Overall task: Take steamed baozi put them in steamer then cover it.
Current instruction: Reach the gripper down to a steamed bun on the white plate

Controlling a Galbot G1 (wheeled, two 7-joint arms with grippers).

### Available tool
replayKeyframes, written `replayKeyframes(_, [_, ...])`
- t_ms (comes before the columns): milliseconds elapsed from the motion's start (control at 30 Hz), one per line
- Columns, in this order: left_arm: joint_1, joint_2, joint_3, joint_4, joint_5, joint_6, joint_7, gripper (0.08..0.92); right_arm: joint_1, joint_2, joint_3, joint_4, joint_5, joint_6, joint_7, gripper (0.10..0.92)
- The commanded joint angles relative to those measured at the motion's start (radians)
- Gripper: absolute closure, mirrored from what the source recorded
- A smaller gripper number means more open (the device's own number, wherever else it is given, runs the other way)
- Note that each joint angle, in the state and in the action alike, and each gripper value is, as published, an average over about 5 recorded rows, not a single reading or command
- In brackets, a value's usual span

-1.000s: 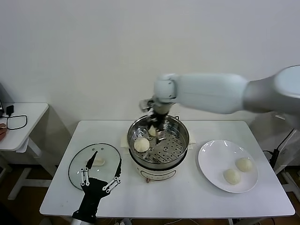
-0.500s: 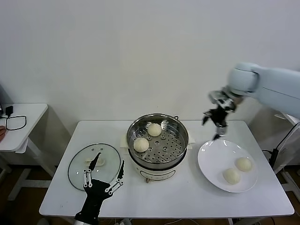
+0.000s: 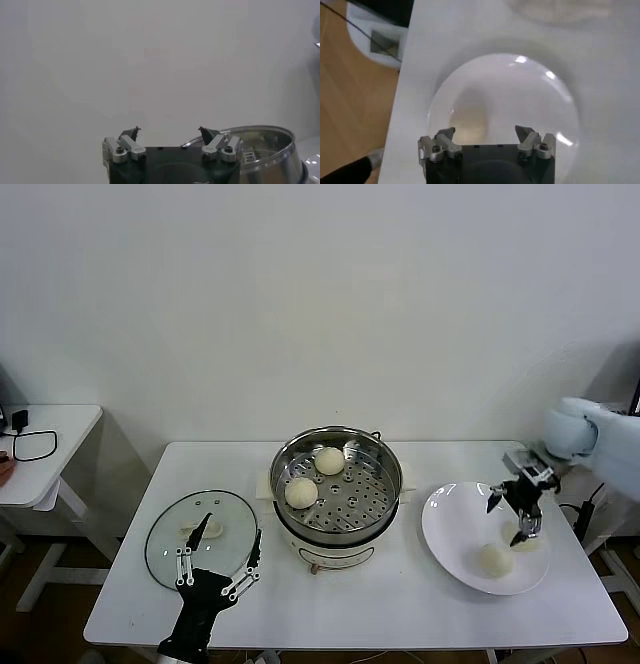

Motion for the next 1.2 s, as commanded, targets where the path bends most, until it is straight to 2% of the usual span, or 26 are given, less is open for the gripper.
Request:
replayKeyframes(33, [0.002, -0.001, -0.002, 0.004, 0.001, -0.002, 0.0, 0.177, -0.211, -0.004, 0.128, -0.048, -0.087, 0.027, 0.065, 0.203])
replayKeyframes(200, [0.003, -0.005, -0.001, 0.006, 0.002, -0.003, 0.0, 0.177, -0.224, 0.014, 0.123, -0.037, -0.09, -0.005, 0.117, 0.203])
replayKeyframes(567, [0.008, -0.007, 0.002, 0.008, 0.002, -0.006, -0.001, 0.177, -0.226, 0.005, 0.13, -0.022, -0.122, -0.011, 0.101, 0.21])
replayKeyframes(967, [0.002, -0.006, 0.005, 0.005, 0.0, -0.005, -0.003, 0.177, -0.21, -0.019, 0.133, 0.008, -0.137, -0.015, 0.114, 0.336])
replayKeyframes(1200, [-0.001, -0.001, 0.011, -0.006, -0.003, -0.001, -0.003, 0.177, -0.028, -0.013, 0.073, 0.048, -0.107, 0.03, 0.081, 0.369])
